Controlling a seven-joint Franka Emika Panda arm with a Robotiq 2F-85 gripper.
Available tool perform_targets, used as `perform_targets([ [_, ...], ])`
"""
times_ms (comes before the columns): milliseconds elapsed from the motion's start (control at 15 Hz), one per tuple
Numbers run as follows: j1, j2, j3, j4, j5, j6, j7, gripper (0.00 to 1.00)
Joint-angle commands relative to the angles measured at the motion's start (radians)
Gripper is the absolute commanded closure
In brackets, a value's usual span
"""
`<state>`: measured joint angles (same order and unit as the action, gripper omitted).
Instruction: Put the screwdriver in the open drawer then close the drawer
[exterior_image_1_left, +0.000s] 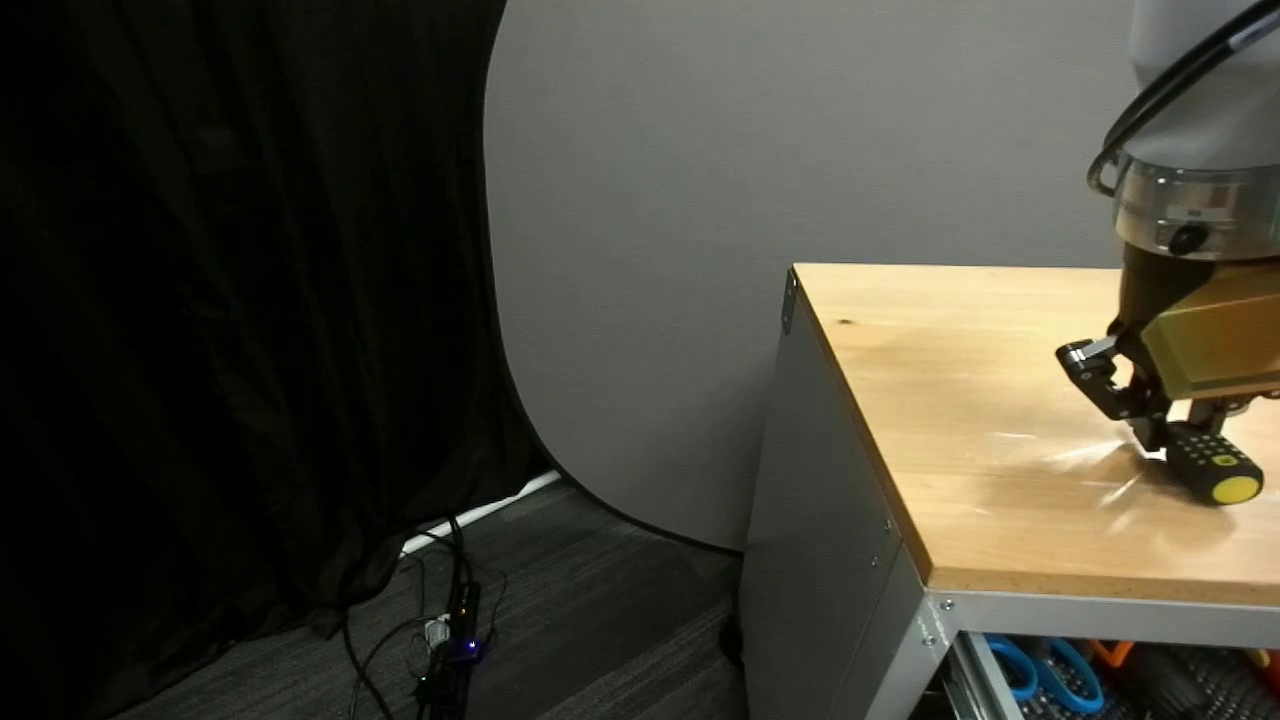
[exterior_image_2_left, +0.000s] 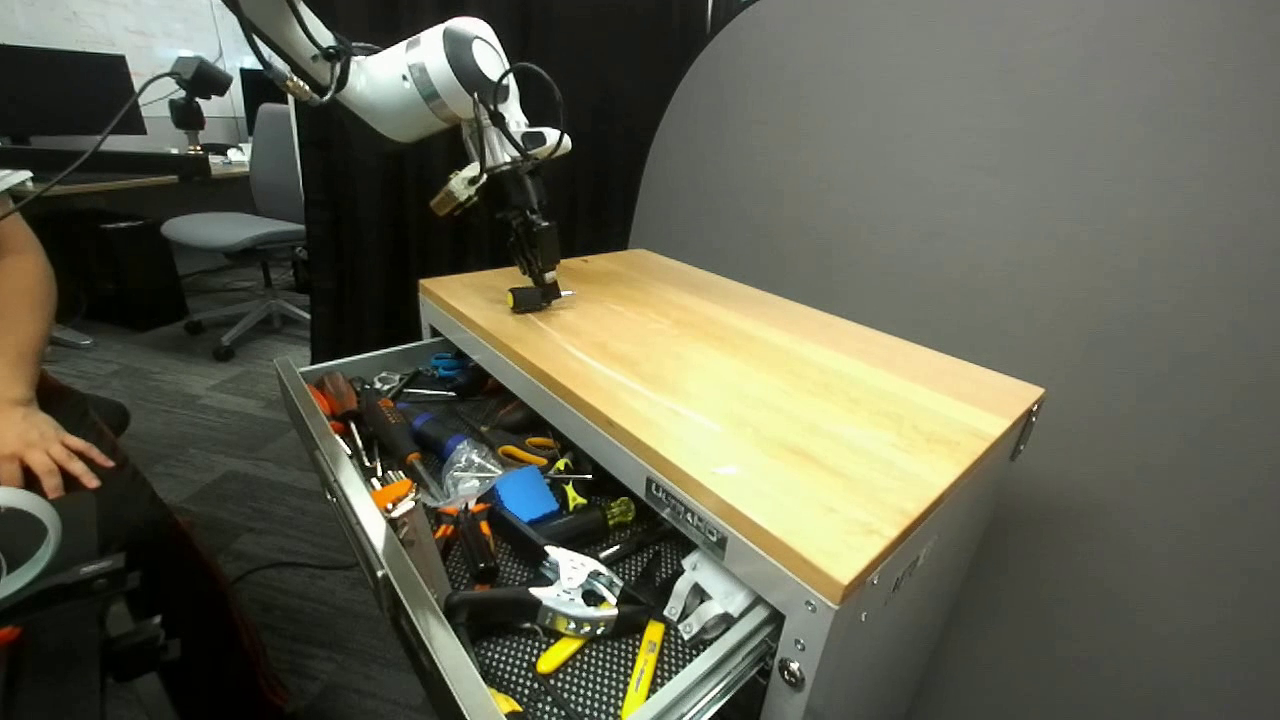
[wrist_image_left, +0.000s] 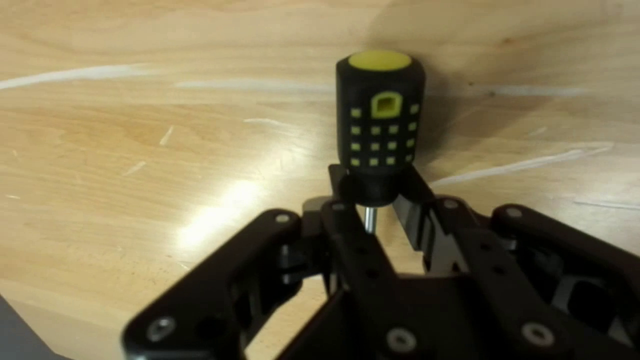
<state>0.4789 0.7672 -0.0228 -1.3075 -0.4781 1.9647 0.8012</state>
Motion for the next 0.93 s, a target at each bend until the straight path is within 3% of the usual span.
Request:
perform_targets([
  [0,0.010,-0.044,-0.004,-0.017,0.027,-0.095,0.029,0.90],
  [400,-0.012,-0.176,0.021,-0.171,0.096,-0.124,0.121,0.91],
  [867,-0.063,-0.371,0.051,-0.524,0.161,0.120,0.309,0.93],
])
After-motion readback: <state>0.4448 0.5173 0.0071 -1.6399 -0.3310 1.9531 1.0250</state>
